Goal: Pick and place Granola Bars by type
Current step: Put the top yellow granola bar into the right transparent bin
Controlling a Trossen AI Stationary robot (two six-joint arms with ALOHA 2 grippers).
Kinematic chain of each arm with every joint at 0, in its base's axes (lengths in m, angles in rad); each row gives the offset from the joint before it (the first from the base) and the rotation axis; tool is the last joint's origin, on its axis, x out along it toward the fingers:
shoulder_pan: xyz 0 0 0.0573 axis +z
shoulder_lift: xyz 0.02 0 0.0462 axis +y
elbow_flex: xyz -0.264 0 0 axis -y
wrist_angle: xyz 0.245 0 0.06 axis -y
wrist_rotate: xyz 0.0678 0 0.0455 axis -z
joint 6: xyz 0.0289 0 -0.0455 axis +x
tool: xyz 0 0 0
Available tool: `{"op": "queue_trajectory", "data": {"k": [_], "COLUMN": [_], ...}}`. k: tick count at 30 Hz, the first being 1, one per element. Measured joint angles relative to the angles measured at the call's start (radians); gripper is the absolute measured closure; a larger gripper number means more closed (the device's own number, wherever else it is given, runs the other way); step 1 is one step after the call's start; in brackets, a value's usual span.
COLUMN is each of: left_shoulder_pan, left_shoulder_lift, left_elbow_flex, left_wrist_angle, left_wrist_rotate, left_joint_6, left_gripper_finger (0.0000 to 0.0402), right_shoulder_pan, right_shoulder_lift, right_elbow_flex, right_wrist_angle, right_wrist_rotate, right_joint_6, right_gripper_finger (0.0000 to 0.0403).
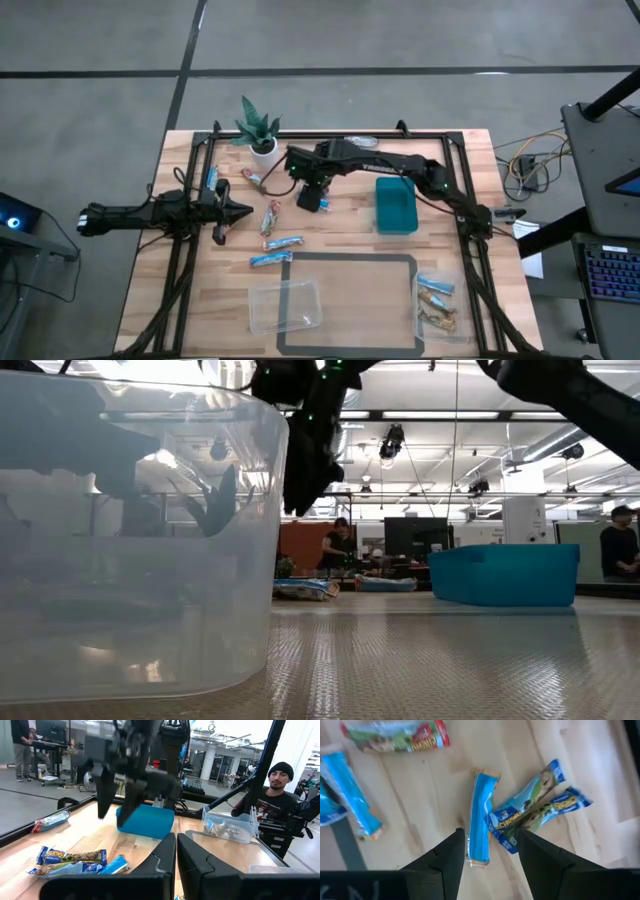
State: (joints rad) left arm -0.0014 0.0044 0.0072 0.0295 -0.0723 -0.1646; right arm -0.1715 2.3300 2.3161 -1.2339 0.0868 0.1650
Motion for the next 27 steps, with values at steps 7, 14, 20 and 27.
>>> {"op": "queue_trajectory", "data": {"k": [7,14,20,27], "left_shoulder_pan": [0.000,0.000,0.000,0.000], "left_shoulder_lift": [0.000,0.000,0.000,0.000], "left_elbow_flex": [0.000,0.000,0.000,0.000], "left_wrist_angle": [0.000,0.000,0.000,0.000], "left_wrist_rotate": [0.000,0.000,0.000,0.000], "left_joint_6": [0.000,0.000,0.000,0.000], "left_gripper_finger": [0.0402,0.0402,0.0402,0.0402], "right_shoulder_pan": [-0.001,-0.002,-0.002,-0.001], "right_shoulder_lift": [0.042,0.061,0.061,0.061], "right_elbow_flex": [-0.026,-0.077,-0.142,-0.212], "right_wrist_angle": [0.005,0.038,0.065,0.106], "right_wrist_rotate": [0.000,-0.002,-0.005,-0.019], "right_joint_6": [-0.001,0.001,0.010,0.011], "right_gripper_finger": [0.0235,0.0246,0.0259,0.0270]}}
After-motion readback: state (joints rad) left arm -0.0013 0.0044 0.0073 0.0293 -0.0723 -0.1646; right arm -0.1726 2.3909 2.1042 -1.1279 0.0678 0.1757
